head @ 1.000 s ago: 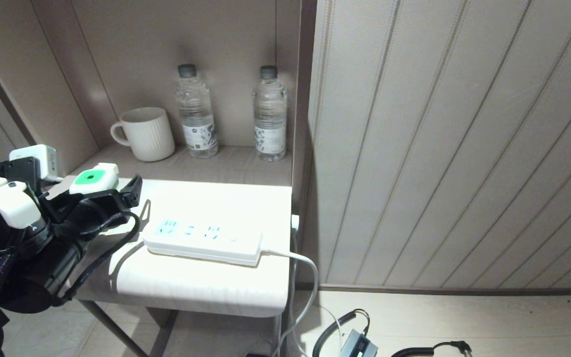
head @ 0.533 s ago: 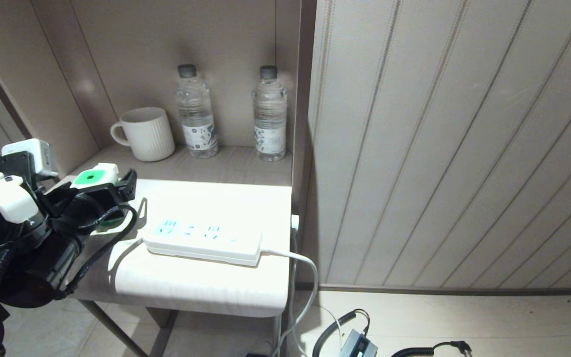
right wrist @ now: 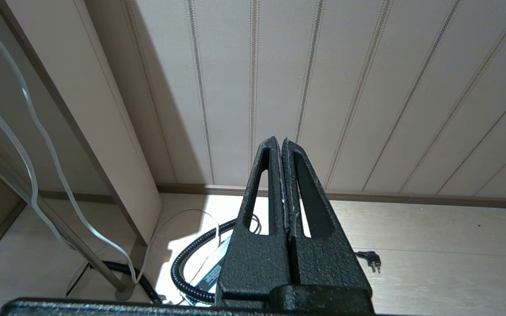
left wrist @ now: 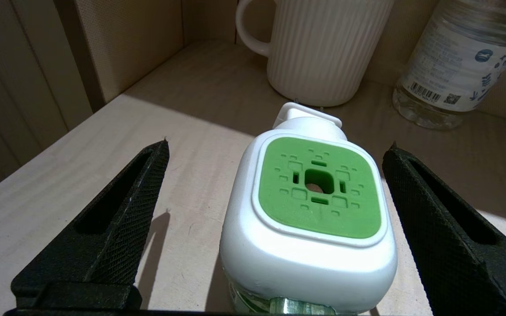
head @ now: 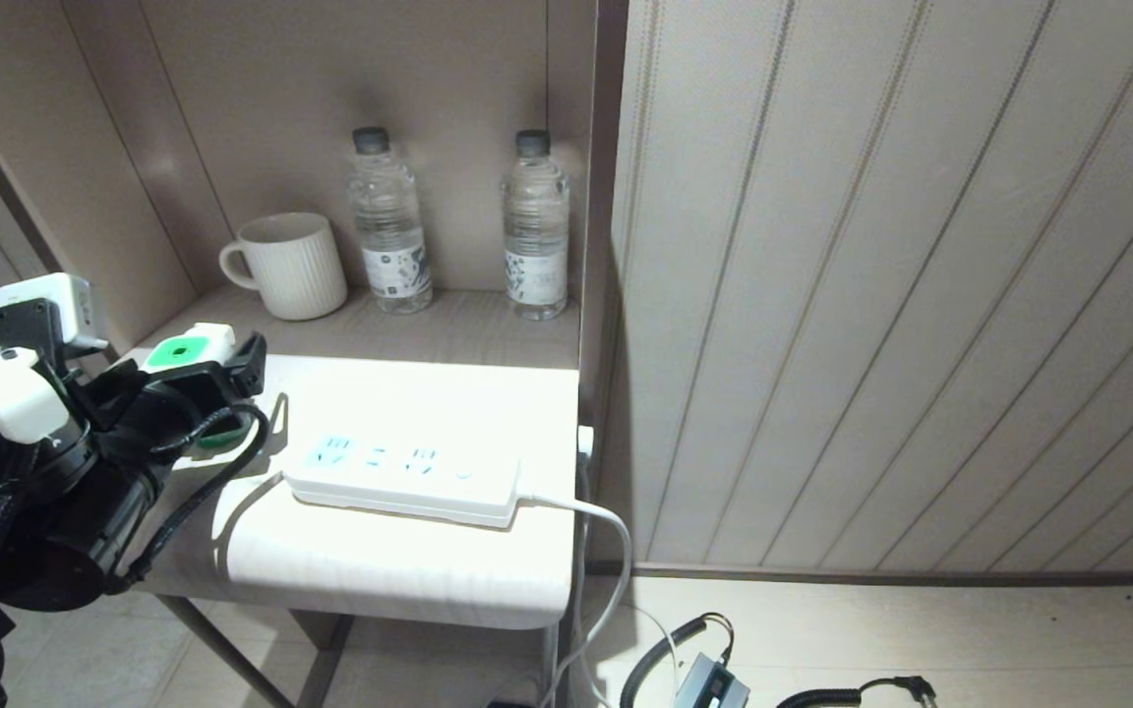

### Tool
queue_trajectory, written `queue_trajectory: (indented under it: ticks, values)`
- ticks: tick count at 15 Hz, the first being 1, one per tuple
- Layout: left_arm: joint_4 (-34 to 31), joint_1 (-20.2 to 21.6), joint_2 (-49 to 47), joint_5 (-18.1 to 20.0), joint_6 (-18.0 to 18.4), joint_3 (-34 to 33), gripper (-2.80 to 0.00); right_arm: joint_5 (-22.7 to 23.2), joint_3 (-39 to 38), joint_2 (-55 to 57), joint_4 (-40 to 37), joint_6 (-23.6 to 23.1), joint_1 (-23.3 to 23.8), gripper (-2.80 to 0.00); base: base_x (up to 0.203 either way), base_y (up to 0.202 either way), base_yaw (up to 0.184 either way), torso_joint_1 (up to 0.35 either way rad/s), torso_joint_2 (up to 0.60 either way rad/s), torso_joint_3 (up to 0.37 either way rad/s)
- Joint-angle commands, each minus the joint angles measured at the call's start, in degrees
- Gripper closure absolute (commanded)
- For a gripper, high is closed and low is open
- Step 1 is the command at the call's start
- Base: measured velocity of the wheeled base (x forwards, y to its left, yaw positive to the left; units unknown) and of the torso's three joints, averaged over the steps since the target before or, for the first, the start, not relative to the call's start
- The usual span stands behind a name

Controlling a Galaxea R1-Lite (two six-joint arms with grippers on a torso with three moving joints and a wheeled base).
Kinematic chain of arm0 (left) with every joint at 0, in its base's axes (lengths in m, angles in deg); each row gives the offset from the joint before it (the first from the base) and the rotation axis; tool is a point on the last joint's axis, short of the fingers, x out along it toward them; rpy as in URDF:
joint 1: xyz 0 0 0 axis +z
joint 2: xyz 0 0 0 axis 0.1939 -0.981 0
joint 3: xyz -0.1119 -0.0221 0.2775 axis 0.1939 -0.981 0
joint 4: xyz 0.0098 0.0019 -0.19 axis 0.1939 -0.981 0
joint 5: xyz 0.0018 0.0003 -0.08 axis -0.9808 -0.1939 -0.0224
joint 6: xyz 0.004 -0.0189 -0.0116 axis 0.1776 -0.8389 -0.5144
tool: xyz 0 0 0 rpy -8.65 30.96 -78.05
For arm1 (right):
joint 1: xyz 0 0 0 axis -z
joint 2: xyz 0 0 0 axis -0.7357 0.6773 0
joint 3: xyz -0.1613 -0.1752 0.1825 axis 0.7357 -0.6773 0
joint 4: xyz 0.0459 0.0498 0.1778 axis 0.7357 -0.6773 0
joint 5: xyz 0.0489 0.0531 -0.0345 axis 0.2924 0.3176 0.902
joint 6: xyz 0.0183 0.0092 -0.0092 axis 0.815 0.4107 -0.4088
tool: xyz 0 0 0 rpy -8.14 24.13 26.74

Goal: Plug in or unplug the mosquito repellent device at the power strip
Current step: Pick up the mosquito repellent liquid

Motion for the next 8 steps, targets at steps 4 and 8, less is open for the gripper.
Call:
queue_trajectory:
  ticks: [4, 8]
  values:
    - [0.4, 0.0, 0.1, -0.5, -0.1, 0.1, 0.00, 0.0, 0.0, 0.0, 0.0, 0.0, 0.0, 0.00, 0.000, 0.000, 0.000, 0.000, 0.00, 0.000]
    - [0.4, -0.1, 0.6, -0.5, -0.1, 0.0, 0.00, 0.0, 0.0, 0.0, 0.0, 0.1, 0.0, 0.00, 0.000, 0.000, 0.000, 0.000, 0.00, 0.000]
